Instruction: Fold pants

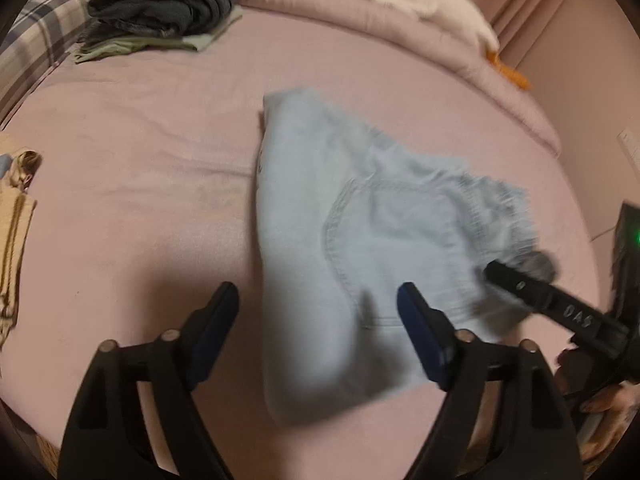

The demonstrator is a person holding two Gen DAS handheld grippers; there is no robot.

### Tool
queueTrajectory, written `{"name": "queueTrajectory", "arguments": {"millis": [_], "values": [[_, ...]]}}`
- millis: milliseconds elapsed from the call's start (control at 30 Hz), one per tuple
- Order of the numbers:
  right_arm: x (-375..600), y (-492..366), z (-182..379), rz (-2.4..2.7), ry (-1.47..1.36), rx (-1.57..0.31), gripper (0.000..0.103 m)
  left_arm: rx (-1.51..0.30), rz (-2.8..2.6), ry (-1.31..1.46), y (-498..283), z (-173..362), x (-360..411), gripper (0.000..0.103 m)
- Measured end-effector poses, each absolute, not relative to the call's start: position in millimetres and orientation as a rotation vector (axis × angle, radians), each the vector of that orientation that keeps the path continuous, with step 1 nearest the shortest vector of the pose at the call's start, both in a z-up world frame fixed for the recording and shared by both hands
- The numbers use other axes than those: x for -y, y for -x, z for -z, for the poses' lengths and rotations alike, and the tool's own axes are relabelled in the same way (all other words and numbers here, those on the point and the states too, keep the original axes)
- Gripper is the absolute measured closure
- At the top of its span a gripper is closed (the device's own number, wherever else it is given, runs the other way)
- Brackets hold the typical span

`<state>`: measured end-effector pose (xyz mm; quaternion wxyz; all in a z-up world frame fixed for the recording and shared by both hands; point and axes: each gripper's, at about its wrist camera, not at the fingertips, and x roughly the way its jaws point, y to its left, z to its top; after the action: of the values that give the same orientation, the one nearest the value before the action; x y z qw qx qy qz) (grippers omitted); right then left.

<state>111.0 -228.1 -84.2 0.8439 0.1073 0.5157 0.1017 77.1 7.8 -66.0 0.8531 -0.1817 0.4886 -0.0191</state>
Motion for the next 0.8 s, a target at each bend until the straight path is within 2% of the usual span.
{"name": "queueTrajectory", "arguments": {"millis": [67, 133, 200, 400, 800], "values": [[231.9, -98.8, 67.0, -0.226, -0.224, -1.040, 0.026, -0.985, 0.056, 0.391, -68.5, 49.2, -7.8, 0.014], [235.7, -85.9, 47.9, -0.234, -0.223, -0.980, 0.018, -0.926, 0.056, 0.367, -57.2, 25.4, -5.2, 0.005], [240.2, -72.1, 30.0, -0.245, -0.219, -0.916, 0.015, -0.880, 0.043, 0.341, -46.8, 7.8, -2.6, 0.001], [243.5, -47.7, -1.8, -0.228, -0.171, -0.807, 0.014, -0.814, 0.032, 0.307, -20.6, -24.8, 4.0, 0.001], [225.3, -31.0, -9.3, -0.223, -0.124, -0.770, 0.014, -0.837, 0.048, 0.279, -0.8, -28.3, 15.6, 0.001]]}}
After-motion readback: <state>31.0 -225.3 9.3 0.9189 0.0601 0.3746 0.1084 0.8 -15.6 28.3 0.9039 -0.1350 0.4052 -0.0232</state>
